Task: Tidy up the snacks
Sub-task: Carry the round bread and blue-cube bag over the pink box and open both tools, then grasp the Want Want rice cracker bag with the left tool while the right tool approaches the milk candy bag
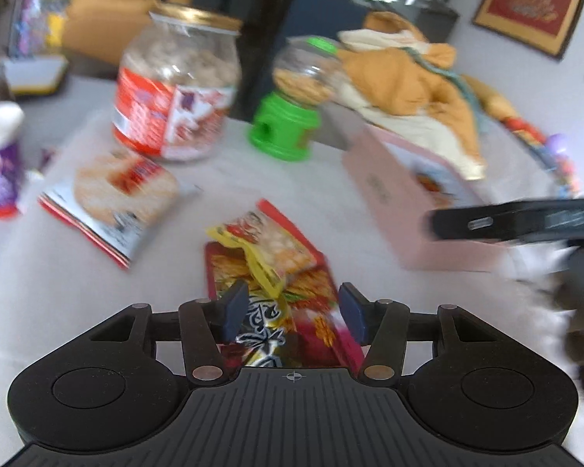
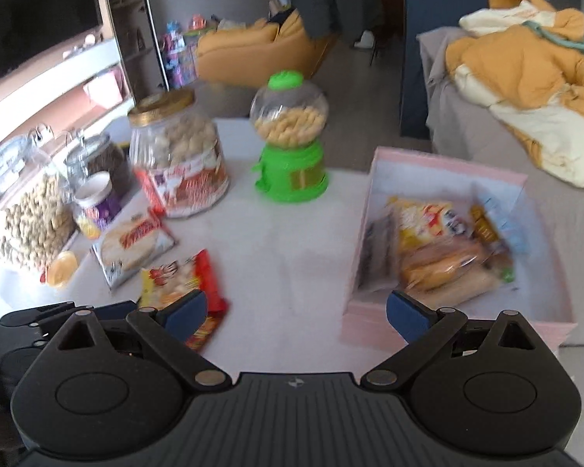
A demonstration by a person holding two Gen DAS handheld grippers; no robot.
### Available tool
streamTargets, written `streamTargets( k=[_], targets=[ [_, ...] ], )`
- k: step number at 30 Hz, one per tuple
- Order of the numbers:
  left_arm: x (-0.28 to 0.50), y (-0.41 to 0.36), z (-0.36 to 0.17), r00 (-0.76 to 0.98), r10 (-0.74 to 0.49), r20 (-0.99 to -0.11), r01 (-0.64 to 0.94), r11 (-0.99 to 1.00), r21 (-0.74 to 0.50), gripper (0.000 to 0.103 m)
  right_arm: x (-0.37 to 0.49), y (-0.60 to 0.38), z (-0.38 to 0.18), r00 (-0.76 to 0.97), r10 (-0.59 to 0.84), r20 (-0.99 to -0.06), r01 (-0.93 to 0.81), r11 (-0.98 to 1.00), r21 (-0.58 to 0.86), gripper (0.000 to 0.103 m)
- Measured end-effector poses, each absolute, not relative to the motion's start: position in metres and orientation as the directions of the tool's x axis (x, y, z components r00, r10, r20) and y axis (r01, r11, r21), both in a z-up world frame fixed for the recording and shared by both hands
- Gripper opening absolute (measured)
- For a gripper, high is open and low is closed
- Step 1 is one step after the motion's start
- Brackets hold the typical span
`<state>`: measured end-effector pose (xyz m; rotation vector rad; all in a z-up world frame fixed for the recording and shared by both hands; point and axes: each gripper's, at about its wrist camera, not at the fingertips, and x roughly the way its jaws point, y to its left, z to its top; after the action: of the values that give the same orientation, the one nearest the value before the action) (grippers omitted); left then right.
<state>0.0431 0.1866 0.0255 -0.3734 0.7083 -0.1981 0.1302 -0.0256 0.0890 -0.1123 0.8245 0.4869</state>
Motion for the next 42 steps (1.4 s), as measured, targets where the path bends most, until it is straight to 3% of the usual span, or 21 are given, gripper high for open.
streamTargets(
  k=[2, 11, 16, 20, 26, 35, 40, 42],
  targets=[
    [0.034, 0.192, 0.027, 0.761, -0.295, -0.578, 0.037, 0.909, -0.416, 0.056, 0.131, -0.025, 0.079, 0.557, 0.366, -0.746, -0.453, 0.886, 0.096, 0.099],
    [0.008, 0.270, 0.046, 0.894, -0.041, -0.445, -0.184, 0.874, -0.450, 0.056, 0.131, -0.001, 0.053, 0.484, 0.414, -0.771, -0.493, 0.857, 0.151, 0.099],
    [0.046, 0.285, 0.048, 0.894, 0.025, -0.447, -0.225, 0.888, -0.401, 0.056, 0.119, 0.032, 0.032, 0.418, 0.443, -0.793, -0.522, 0.831, 0.189, 0.099],
    [0.098, 0.292, 0.043, 0.856, 0.077, -0.511, -0.265, 0.914, -0.306, 0.056, 0.108, 0.051, 0.026, 0.427, 0.442, -0.789, -0.543, 0.823, 0.167, 0.099],
    [0.120, 0.285, 0.019, 0.793, -0.022, -0.608, -0.157, 0.958, -0.240, 0.057, 0.098, 0.029, 0.036, 0.442, 0.468, -0.765, -0.558, 0.812, 0.174, 0.099],
    [0.058, 0.236, 0.014, 0.792, -0.095, -0.602, 0.034, 0.993, -0.112, 0.060, 0.147, 0.026, 0.033, 0.403, 0.508, -0.762, -0.422, 0.841, 0.338, 0.099],
    [0.052, 0.231, 0.019, 0.779, -0.073, -0.623, 0.025, 0.996, -0.086, 0.060, 0.156, 0.073, 0.023, 0.473, 0.404, -0.783, -0.459, 0.871, 0.172, 0.099],
    [0.051, 0.232, 0.021, 0.779, -0.066, -0.623, 0.008, 0.995, -0.095, 0.057, 0.157, 0.078, 0.015, 0.428, 0.417, -0.802, -0.480, 0.857, 0.189, 0.095]
  ],
)
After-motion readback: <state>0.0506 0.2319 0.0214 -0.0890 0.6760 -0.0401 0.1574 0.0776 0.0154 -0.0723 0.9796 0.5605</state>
